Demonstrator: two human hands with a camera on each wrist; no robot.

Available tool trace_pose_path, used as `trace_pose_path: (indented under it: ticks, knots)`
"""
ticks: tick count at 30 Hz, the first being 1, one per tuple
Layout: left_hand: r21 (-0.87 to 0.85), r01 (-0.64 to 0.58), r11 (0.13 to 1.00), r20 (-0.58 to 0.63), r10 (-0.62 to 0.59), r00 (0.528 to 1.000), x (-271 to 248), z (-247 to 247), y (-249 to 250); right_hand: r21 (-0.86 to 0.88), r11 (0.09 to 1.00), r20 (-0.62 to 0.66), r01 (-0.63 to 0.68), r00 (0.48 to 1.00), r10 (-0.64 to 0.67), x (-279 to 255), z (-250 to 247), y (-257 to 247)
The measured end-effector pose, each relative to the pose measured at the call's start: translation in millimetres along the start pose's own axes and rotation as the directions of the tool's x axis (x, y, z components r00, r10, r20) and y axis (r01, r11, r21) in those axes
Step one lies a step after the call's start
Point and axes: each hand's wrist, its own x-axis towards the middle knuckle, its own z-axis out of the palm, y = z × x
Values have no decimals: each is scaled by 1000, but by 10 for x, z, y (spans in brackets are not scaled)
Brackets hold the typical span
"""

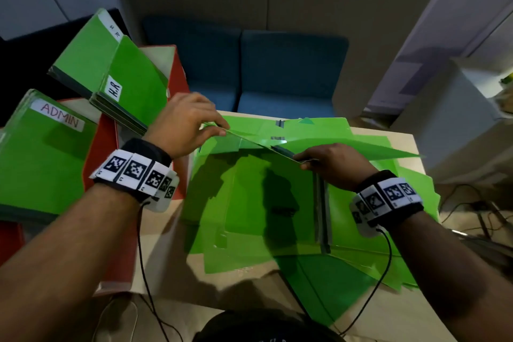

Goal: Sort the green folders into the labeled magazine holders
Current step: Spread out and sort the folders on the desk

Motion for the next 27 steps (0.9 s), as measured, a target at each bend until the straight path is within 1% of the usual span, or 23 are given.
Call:
trace_pose_path:
  ticks: [2,5,7,8,10,13,16,18,20,22,23,24,25,27]
  knots:
    - [52,-13,999,-82,17,996,38,-61,-19,-14,999,-28,47,998,-47,-16,-76,-38]
    - [59,-33,998,-156,42,987,111,-105,4,-18,989,-97,149,984,-150,0,-204,-74]
    - [49,-36,998,-184,44,982,166,-106,3,-91,971,-203,221,950,-236,26,-268,-58]
    - [51,-31,998,-189,40,981,190,-102,-4,-132,967,-269,220,930,-248,35,-294,-32]
    - [54,-19,998,-185,29,982,243,-85,-20,-176,974,-377,144,904,-202,36,-342,21]
    - [24,-16,1000,-156,19,988,315,-41,-34,-180,983,-459,28,881,-109,13,-359,84]
    - [13,-18,1000,-148,19,989,350,23,-22,-182,982,-547,-53,835,-57,-6,-334,79]
    - [7,-5,1000,-159,6,987,357,44,-18,-129,987,-589,-98,808,4,-5,-312,57]
    - [-12,6,1000,-162,-8,987,355,52,-19,-1,991,-619,-135,778,105,14,-289,14]
    - [-20,9,1000,-169,-12,986,350,54,-18,218,962,-589,-163,764,263,42,-266,-51]
    - [-22,11,1000,-174,-15,985,347,57,-13,317,932,-543,-173,773,328,57,-256,-94]
    - [-26,14,1000,-179,-18,984,347,65,-6,380,906,-493,-184,789,367,74,-242,-130]
    - [-29,17,999,-188,-22,982,346,73,4,404,894,-457,-192,805,380,91,-231,-170]
    - [-36,28,999,-218,-35,975,351,95,35,386,899,-435,-207,819,375,124,-218,-234]
